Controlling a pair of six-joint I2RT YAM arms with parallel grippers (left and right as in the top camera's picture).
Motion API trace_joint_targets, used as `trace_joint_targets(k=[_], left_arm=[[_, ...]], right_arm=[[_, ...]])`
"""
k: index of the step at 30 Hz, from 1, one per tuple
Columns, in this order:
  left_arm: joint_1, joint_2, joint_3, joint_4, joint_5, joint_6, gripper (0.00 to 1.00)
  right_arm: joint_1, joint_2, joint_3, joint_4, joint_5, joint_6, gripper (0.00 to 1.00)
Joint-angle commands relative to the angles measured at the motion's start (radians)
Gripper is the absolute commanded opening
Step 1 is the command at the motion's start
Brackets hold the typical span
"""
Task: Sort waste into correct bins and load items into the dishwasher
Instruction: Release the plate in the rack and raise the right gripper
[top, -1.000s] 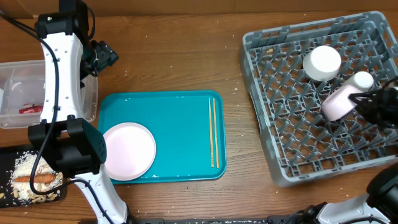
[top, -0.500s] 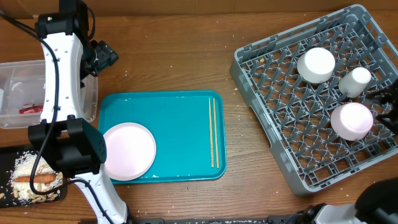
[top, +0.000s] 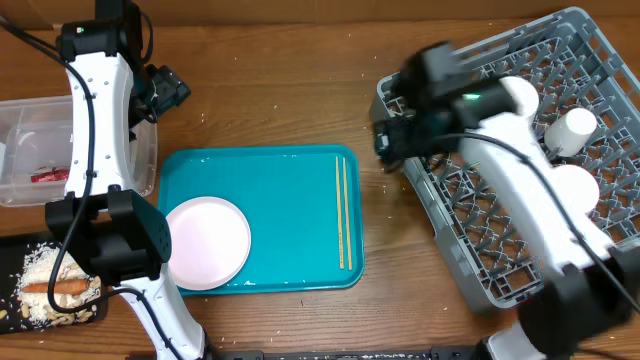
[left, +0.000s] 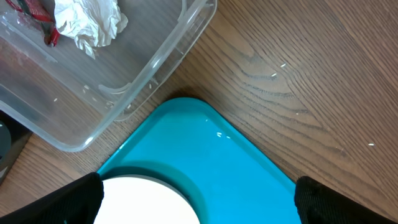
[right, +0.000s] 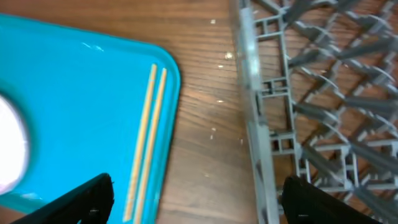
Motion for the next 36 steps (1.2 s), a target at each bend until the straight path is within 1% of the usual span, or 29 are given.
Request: trace_joint_targets(k=[1, 5, 6, 7, 8, 10, 11, 12, 14, 18, 22, 25, 27, 31, 36], left_arm=[[-0.002, -0.005, 0.008, -0.003, -0.003, -0.006, 1.00], [-0.002, -0.005, 0.008, -0.002, -0.003, -0.006, 1.00], [-0.002, -0.005, 0.008, -0.003, -0.003, -0.006, 1.00], [-0.002, -0.005, 0.008, -0.002, -0.003, -0.006, 1.00], [-0.002, -0.005, 0.008, -0.003, -0.003, -0.006, 1.00], [-0.002, -0.005, 0.008, -0.003, -0.003, -0.006, 1.00], [-0.002, -0.005, 0.008, -0.002, -0.003, -0.006, 1.00], [-0.002, -0.005, 0.008, -0.003, -0.003, -0.006, 1.00], [-0.002, -0.005, 0.008, -0.003, -0.003, -0.006, 1.00], [-0.002, -0.005, 0.008, -0.002, -0.003, -0.006, 1.00], [-0.002, -0.005, 0.008, -0.002, -0.003, -0.006, 1.00], [-0.002, -0.005, 0.008, -0.002, -0.003, -0.006, 1.00], [-0.002, -0.005, 0.008, -0.003, -0.003, -0.006, 1.00], [-0.002, -0.005, 0.008, -0.003, -0.003, -0.006, 1.00], [-0.002, -0.005, 0.008, -0.002, -0.003, -0.006, 1.00]], right_arm=[[0.013, 0.111, -0.008, 0.028, 0.192, 0.045, 0.89], [-0.026, 0.188, -0.008, 0.036, 0.189, 0.036, 0.88], [-0.039, 0.200, -0.008, 0.036, 0.184, 0.033, 0.86], [-0.055, 0.219, -0.009, 0.034, 0.166, 0.030, 0.75], [-0.055, 0.220, -0.009, 0.038, 0.148, 0.030, 0.66], [-0.055, 0.225, -0.009, 0.054, 0.114, 0.031, 0.55], [-0.055, 0.230, -0.009, 0.064, 0.101, 0.031, 0.52], [-0.055, 0.237, -0.009, 0.074, 0.099, 0.034, 0.51], [-0.056, 0.261, -0.009, 0.101, 0.099, 0.035, 0.44], [-0.056, 0.276, -0.009, 0.148, 0.092, 0.062, 0.40], [-0.062, 0.276, -0.008, 0.224, 0.093, 0.138, 0.31], [-0.086, 0.276, -0.008, 0.293, 0.093, 0.181, 0.31], [-0.109, 0.276, -0.008, 0.334, 0.090, 0.204, 0.24], [-0.149, 0.276, -0.008, 0.382, 0.070, 0.208, 0.19], [-0.188, 0.276, -0.005, 0.433, 0.070, 0.222, 0.19]])
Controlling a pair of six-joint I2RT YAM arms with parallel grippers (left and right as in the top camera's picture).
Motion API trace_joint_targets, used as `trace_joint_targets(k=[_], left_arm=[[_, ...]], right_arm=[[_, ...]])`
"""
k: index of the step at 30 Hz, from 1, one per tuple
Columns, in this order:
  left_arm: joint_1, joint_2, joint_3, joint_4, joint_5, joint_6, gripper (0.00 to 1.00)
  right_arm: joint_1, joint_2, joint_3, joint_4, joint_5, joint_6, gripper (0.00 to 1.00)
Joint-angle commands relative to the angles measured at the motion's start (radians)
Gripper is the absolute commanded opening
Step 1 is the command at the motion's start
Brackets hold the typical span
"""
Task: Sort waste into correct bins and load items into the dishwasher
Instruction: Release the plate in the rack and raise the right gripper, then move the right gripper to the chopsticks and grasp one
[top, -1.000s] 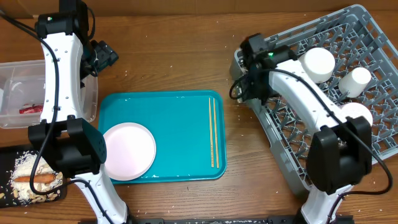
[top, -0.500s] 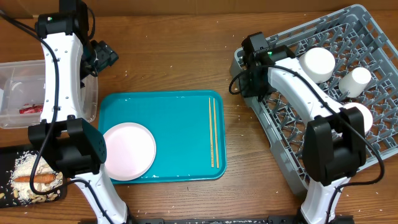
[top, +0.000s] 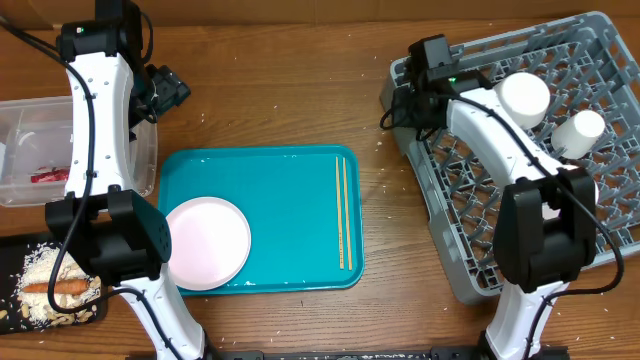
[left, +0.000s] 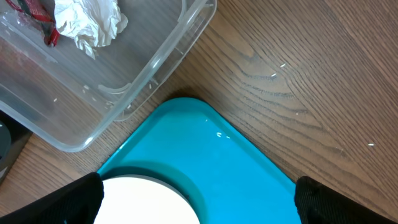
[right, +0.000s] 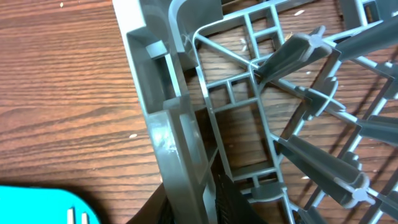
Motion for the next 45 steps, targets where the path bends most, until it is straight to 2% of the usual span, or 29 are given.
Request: trace_joint_targets(k=[1, 10, 20, 27, 31, 33, 34, 37, 40, 43, 45], left_arm=[[-0.002, -0.005, 0.008, -0.003, -0.003, -0.006, 1.00], [-0.002, -0.005, 0.008, -0.003, -0.003, -0.006, 1.00], [-0.002, -0.005, 0.008, -0.003, -0.003, -0.006, 1.00], [-0.002, -0.005, 0.008, -0.002, -0.003, -0.006, 1.00], [-0.002, -0.005, 0.008, -0.003, -0.003, -0.006, 1.00], [-0.002, -0.005, 0.008, -0.003, -0.003, -0.006, 1.00], [-0.002, -0.005, 0.008, -0.003, -0.003, -0.006, 1.00], [-0.002, -0.005, 0.008, -0.003, -0.003, -0.006, 1.00], [-0.003, -0.005, 0.008, -0.002, -0.003, -0.006, 1.00], [-0.003, -0.005, 0.008, -0.003, -0.003, -0.006, 1.00], [-0.003, -0.005, 0.008, -0.002, -0.003, -0.006, 1.00]], right_arm=[[-0.053, -0.009, 0.005, 0.038, 0.032, 0.093, 0.19], [-0.061, -0.009, 0.005, 0.189, 0.032, 0.301, 0.18], [-0.057, -0.009, 0.005, 0.323, 0.158, 0.370, 0.18], [-0.019, -0.009, 0.005, 0.354, 0.196, 0.425, 0.18], [0.011, -0.009, 0.019, 0.348, 0.213, 0.420, 0.31], [0.011, -0.009, 0.054, 0.316, 0.212, 0.418, 0.49], [0.011, -0.009, 0.073, 0.299, 0.211, 0.407, 0.54], [0.011, -0.010, 0.173, 0.214, 0.206, 0.342, 0.62], [0.015, -0.011, 0.368, -0.003, 0.190, 0.286, 0.72], [0.037, -0.011, 0.542, -0.274, -0.019, 0.149, 0.73], [0.055, -0.011, 0.554, -0.356, -0.136, 0.107, 0.77]])
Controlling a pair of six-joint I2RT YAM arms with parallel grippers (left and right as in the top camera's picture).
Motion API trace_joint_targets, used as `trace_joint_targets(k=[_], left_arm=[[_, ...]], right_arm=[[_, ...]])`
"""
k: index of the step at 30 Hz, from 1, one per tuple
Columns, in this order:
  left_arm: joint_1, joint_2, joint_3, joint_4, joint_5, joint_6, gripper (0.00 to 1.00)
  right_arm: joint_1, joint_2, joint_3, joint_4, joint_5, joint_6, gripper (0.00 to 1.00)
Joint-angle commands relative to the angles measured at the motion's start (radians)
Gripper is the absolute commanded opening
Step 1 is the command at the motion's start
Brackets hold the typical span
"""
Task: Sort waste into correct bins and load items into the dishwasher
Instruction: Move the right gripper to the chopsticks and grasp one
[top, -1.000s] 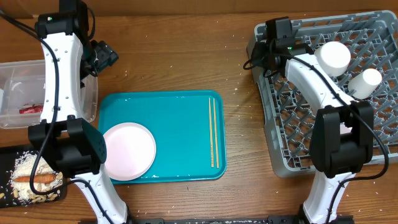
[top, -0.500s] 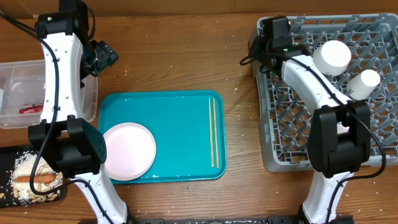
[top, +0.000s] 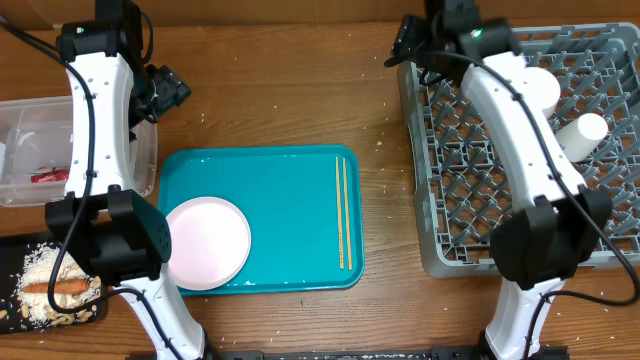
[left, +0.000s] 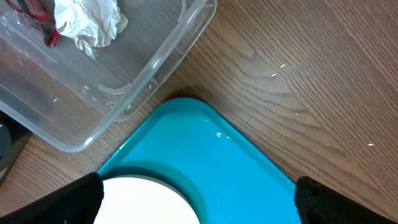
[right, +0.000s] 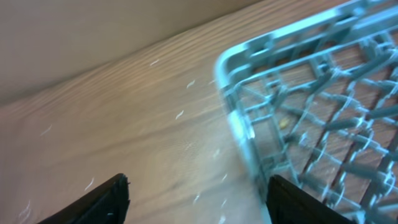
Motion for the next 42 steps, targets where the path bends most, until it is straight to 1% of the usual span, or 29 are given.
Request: trace_joint_targets(k=[1, 4, 5, 6, 7, 9, 11, 15, 20, 29, 33, 38, 40, 42], left_arm=[[-0.003, -0.005, 0.008, -0.003, -0.002, -0.006, 1.00], [-0.003, -0.005, 0.008, -0.003, -0.002, -0.006, 1.00], [-0.003, -0.005, 0.008, -0.003, -0.002, -0.006, 1.00], [-0.003, -0.005, 0.008, -0.003, -0.002, -0.006, 1.00], [-0.003, -0.005, 0.008, -0.003, -0.002, -0.006, 1.00], [-0.003, -0.005, 0.008, -0.003, -0.002, -0.006, 1.00], [-0.003, -0.005, 0.008, -0.003, -0.002, -0.006, 1.00], [-0.003, -0.005, 0.008, -0.003, -0.002, -0.006, 1.00], [-0.003, -0.005, 0.008, -0.003, -0.002, -0.006, 1.00], [-0.003, -0.005, 0.008, -0.003, -0.002, -0.006, 1.00], [-0.003, -0.005, 0.008, -0.003, -0.002, -0.006, 1.00], [-0.003, -0.005, 0.008, -0.003, -0.002, -0.006, 1.00], [-0.003, -0.005, 0.008, -0.003, -0.002, -0.006, 1.00], [-0.003, -0.005, 0.008, -0.003, -0.002, -0.006, 1.00]], right_arm=[[0.057, -0.025, 0.039, -0.145, -0.299, -0.126, 0.77], [0.109, -0.019, -0.008, -0.218, -0.356, -0.126, 0.72], [0.159, -0.019, -0.077, -0.225, -0.344, -0.127, 0.72], [0.181, -0.019, -0.109, -0.218, -0.328, -0.127, 0.71], [0.235, -0.018, -0.188, -0.200, -0.275, -0.126, 0.72], [0.296, -0.011, -0.270, -0.188, -0.205, -0.087, 0.72], [0.357, 0.005, -0.330, -0.191, -0.190, -0.080, 0.72], [0.433, 0.056, -0.374, -0.219, -0.190, -0.047, 0.67], [0.477, 0.113, -0.403, -0.222, -0.186, -0.012, 0.64], [0.475, 0.172, -0.403, -0.188, -0.177, -0.007, 0.64], [0.475, 0.197, -0.403, -0.184, -0.113, 0.024, 0.63], [0.475, 0.199, -0.403, -0.154, -0.107, 0.024, 0.63], [0.475, 0.203, -0.403, -0.149, -0.107, 0.025, 0.60], [0.475, 0.205, -0.403, -0.142, -0.107, 0.038, 0.48]])
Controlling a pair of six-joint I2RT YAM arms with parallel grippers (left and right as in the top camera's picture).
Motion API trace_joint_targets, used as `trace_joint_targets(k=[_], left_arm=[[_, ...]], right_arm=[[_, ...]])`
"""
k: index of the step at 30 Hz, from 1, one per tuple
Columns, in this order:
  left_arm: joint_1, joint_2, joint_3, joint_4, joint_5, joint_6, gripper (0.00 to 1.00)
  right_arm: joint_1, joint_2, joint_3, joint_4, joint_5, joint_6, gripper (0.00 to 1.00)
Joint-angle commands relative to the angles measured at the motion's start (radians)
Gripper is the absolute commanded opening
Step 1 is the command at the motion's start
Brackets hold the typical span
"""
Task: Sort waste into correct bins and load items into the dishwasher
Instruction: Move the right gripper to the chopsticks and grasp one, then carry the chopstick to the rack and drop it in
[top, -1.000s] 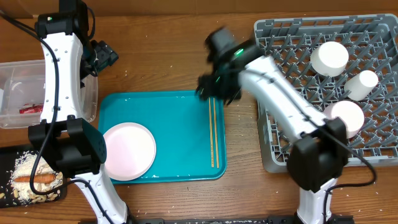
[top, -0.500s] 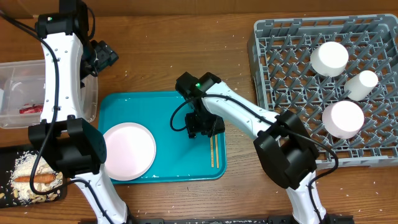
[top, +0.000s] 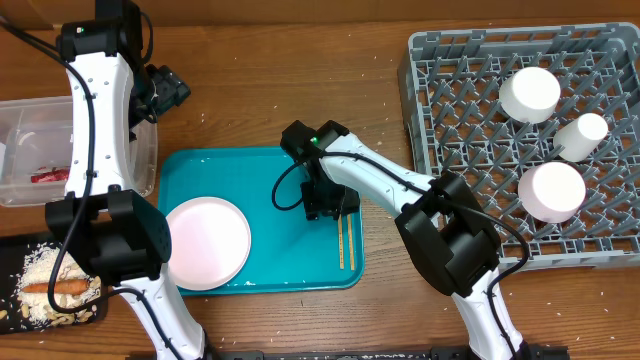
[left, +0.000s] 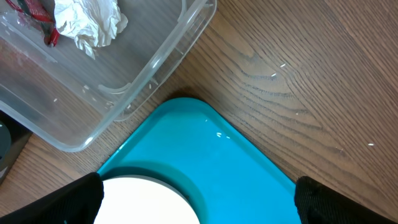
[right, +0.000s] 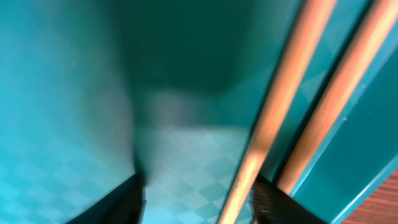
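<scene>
Two wooden chopsticks (top: 343, 238) lie side by side along the right of the teal tray (top: 250, 170). My right gripper (top: 327, 203) is low on the tray at their far half. In the right wrist view it (right: 196, 202) is open; one chopstick (right: 280, 93) runs between its fingers, close to the right finger (right: 270, 202), and the other chopstick (right: 345, 87) lies outside. A white plate (top: 207, 240) sits at the tray's front left. My left gripper (left: 199, 205) hangs open above the tray's far-left corner, with the plate (left: 146, 199) below it.
A grey dish rack (top: 450, 120) stands square at the right, holding three white cups (top: 530, 93). A clear bin (left: 143, 68) with crumpled paper (left: 87, 22) and a red wrapper sits far left. A black tray of rice and a carrot (top: 50, 285) is front left.
My right gripper was at the rack's far-left corner. It is now down on the teal tray, open around one chopstick. The left arm, plate and rack have not moved.
The rack first stood skewed, with my right gripper open beside its near-left corner. Then the gripper was shut on the rack's corner rim. After that the rack stood square and the gripper was open above its far-left corner. It is now at the chopsticks.
</scene>
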Motion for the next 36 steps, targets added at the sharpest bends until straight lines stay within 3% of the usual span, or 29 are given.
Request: trace_joint_targets(k=[1, 4, 9, 15, 21, 26, 32, 36], left_arm=[[-0.003, -0.005, 0.008, -0.003, -0.003, -0.006, 1.00], [-0.003, -0.005, 0.008, -0.003, -0.003, -0.006, 1.00], [-0.003, -0.005, 0.008, -0.003, -0.003, -0.006, 1.00], [-0.003, -0.005, 0.008, -0.003, -0.003, -0.006, 1.00], [-0.003, -0.005, 0.008, -0.003, -0.003, -0.006, 1.00], [-0.003, -0.005, 0.008, -0.003, -0.003, -0.006, 1.00], [-0.003, -0.005, 0.008, -0.003, -0.003, -0.006, 1.00], [-0.002, -0.005, 0.008, -0.003, -0.003, -0.006, 1.00]], right_arm=[[-0.003, 0.007, -0.003, 0.023, 0.013, 0.027, 0.38], [-0.003, 0.006, 0.004, 0.024, 0.004, 0.056, 0.04], [-0.034, -0.019, 0.118, -0.096, 0.006, 0.039, 0.04], [-0.151, -0.145, 0.295, -0.253, 0.048, -0.079, 0.04], [-0.455, -0.271, 0.385, -0.288, 0.021, -0.302, 0.04], [-0.668, -0.254, 0.367, -0.236, -0.058, -0.452, 0.04], [-0.711, -0.165, 0.367, -0.198, -0.130, -0.496, 0.07], [-0.686, -0.108, 0.367, -0.187, -0.129, -0.496, 0.16]])
